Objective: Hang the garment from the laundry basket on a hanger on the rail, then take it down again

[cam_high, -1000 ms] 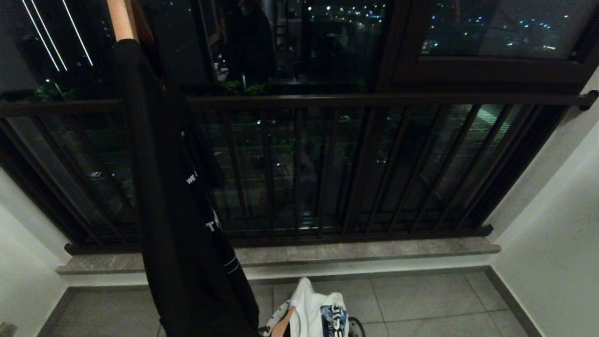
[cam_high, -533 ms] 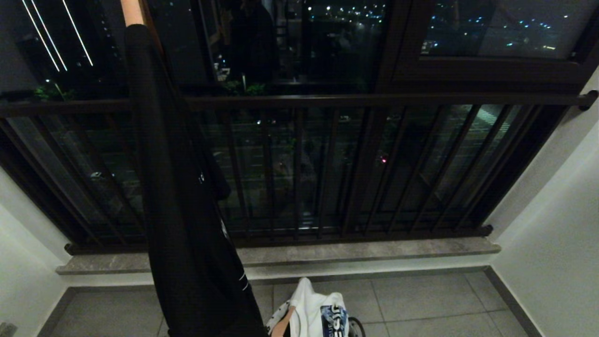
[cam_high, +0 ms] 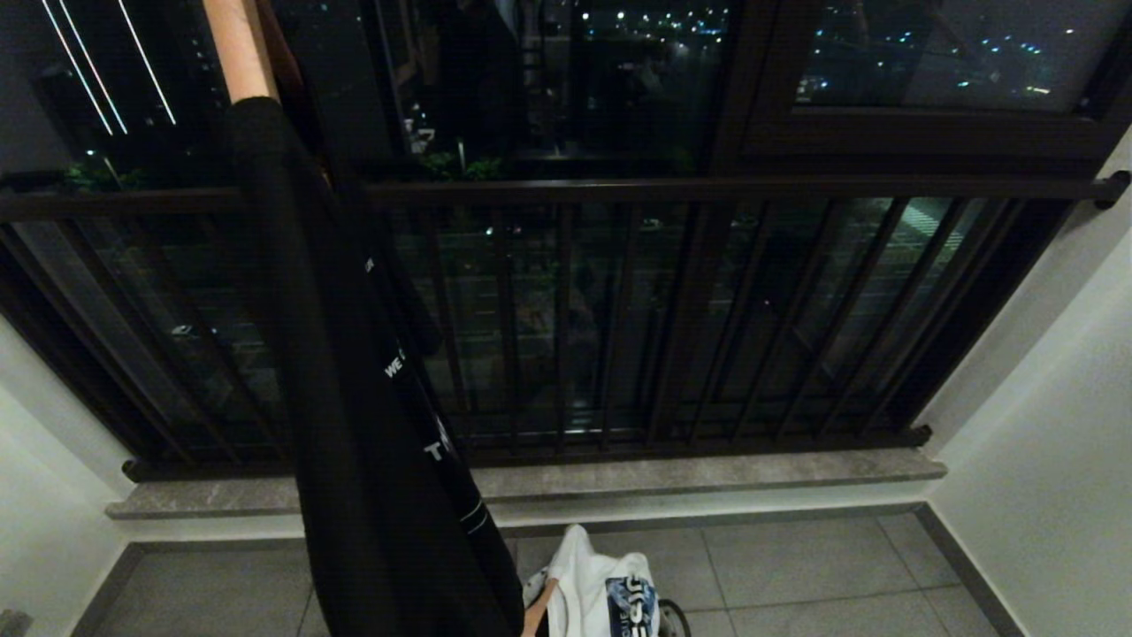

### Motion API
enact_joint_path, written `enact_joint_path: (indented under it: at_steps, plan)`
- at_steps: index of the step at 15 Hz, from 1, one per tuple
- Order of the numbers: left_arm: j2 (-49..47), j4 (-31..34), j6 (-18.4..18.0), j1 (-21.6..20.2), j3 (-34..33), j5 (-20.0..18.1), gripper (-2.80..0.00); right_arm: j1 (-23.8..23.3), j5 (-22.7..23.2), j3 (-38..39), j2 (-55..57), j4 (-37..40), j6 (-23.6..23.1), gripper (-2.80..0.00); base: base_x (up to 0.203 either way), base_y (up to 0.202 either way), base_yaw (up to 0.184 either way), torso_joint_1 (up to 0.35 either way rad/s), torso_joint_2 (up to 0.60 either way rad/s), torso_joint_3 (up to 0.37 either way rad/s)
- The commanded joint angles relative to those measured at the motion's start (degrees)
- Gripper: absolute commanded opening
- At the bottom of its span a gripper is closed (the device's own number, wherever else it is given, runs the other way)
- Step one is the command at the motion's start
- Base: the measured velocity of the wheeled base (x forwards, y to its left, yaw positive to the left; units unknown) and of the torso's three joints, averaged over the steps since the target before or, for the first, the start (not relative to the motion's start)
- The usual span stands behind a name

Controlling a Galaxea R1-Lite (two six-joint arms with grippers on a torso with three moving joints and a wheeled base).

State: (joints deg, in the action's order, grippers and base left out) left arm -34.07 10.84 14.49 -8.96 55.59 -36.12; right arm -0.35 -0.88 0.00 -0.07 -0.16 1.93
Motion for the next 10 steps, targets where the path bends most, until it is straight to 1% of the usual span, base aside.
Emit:
enact_joint_path:
  at_steps: [1, 2, 3, 4, 7, 8, 9, 10]
  plan:
    - [5.0, 2.2, -7.5, 3.1, -2.0, 8.8, -2.80, 0.0, 0.0, 0.0, 0.0, 0.0, 0.0, -2.80, 0.000, 0.000, 0.000, 0.000, 0.00, 0.000]
    - [7.7, 2.9, -10.9, 4.1, -4.1, 13.9, -2.80, 0.0, 0.0, 0.0, 0.0, 0.0, 0.0, -2.80, 0.000, 0.000, 0.000, 0.000, 0.00, 0.000]
    - [10.0, 3.3, -12.4, 4.5, -6.0, 18.4, -2.80, 0.0, 0.0, 0.0, 0.0, 0.0, 0.0, -2.80, 0.000, 0.000, 0.000, 0.000, 0.00, 0.000]
    - [12.7, 3.4, -13.4, 4.7, -8.1, 20.9, -2.80, 0.0, 0.0, 0.0, 0.0, 0.0, 0.0, -2.80, 0.000, 0.000, 0.000, 0.000, 0.00, 0.000]
    - [19.2, 3.4, -19.1, 5.0, -16.6, 25.5, -2.80, 0.0, 0.0, 0.0, 0.0, 0.0, 0.0, -2.80, 0.000, 0.000, 0.000, 0.000, 0.00, 0.000]
    - [19.5, 3.3, -20.1, 5.1, -18.5, 27.4, -2.80, 0.0, 0.0, 0.0, 0.0, 0.0, 0.0, -2.80, 0.000, 0.000, 0.000, 0.000, 0.00, 0.000]
    - [19.7, 3.2, -20.5, 5.2, -19.9, 28.0, -2.80, 0.0, 0.0, 0.0, -0.1, 0.0, 0.0, -2.80, 0.000, 0.000, 0.000, 0.000, 0.00, 0.000]
    - [20.6, 2.6, -20.9, 6.6, -20.9, 28.2, -2.80, 0.0, 0.0, 0.0, 0.0, 0.0, 0.0, -2.80, 0.000, 0.000, 0.000, 0.000, 0.00, 0.000]
